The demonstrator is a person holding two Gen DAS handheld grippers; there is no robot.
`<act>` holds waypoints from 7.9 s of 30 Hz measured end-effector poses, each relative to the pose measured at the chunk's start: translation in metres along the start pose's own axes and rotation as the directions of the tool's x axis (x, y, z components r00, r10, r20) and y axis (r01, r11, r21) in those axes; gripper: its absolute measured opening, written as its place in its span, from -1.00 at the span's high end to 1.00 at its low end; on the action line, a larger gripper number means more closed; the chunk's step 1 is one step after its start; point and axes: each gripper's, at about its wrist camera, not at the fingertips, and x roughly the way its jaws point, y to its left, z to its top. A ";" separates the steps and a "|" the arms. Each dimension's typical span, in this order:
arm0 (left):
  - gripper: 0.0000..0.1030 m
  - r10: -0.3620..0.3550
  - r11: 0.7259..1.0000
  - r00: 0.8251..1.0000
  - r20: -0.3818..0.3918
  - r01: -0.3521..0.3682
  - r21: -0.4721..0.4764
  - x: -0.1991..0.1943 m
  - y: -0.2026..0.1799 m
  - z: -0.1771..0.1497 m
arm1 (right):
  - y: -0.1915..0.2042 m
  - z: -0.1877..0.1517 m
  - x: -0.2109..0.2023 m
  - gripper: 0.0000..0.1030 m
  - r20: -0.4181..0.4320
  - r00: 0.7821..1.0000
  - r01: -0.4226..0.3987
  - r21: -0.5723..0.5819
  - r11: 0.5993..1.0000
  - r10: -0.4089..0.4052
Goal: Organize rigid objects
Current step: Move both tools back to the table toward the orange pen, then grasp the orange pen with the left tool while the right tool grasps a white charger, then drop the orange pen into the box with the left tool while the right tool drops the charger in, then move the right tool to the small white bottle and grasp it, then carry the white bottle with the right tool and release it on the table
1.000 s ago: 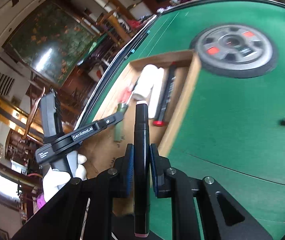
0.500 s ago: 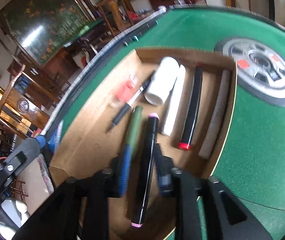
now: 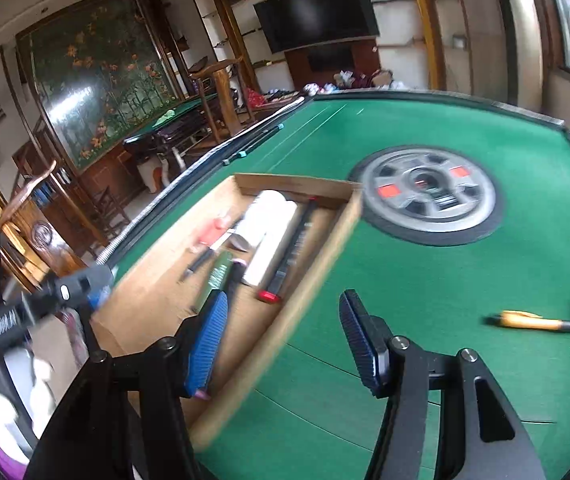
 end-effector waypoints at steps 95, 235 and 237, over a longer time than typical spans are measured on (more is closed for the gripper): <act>0.82 -0.033 0.705 0.867 -0.497 0.373 0.603 0.201 -0.281 -0.089 | -0.317 -0.030 -0.082 -0.70 0.015 0.919 0.321 0.552 0.770 -0.395; -0.82 0.311 0.754 0.950 0.009 -0.252 0.606 0.038 -0.149 -0.065 | -0.389 -0.006 -0.067 0.38 -0.221 0.826 0.555 0.478 0.681 -0.518; -0.82 0.310 0.759 0.951 0.000 -0.247 0.603 0.041 -0.147 -0.065 | -0.385 -0.003 -0.058 0.58 -0.238 0.847 0.528 0.472 0.706 -0.475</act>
